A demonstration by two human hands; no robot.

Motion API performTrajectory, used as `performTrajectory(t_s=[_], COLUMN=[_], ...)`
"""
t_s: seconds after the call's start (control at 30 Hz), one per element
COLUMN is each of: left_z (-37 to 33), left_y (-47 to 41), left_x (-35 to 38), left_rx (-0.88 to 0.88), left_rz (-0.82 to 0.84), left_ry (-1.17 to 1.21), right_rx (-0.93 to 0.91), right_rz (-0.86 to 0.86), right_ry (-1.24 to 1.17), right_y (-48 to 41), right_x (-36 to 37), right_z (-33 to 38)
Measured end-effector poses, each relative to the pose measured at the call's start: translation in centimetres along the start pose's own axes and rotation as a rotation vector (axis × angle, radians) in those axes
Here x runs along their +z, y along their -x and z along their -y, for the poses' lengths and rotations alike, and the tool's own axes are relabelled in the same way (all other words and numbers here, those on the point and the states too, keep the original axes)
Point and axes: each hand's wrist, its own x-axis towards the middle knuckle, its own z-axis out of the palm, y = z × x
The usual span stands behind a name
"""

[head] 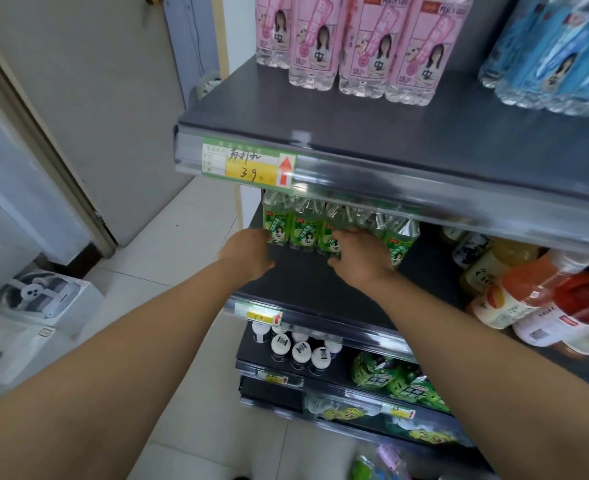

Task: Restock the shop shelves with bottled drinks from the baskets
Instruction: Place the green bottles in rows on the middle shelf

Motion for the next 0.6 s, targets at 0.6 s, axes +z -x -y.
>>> performTrajectory(t_s=[0.6], left_z=[-4.8], left_y=[11.3], left_x=[-0.3], left_rx=[0.305], left_rz=[0.001], left_ry=[-0.102], right_rx=[0.193], right_rz=[0.081], right_ry=[0.022], right_y=[16.4], right_x=[-3.8], right_z=[-1.4])
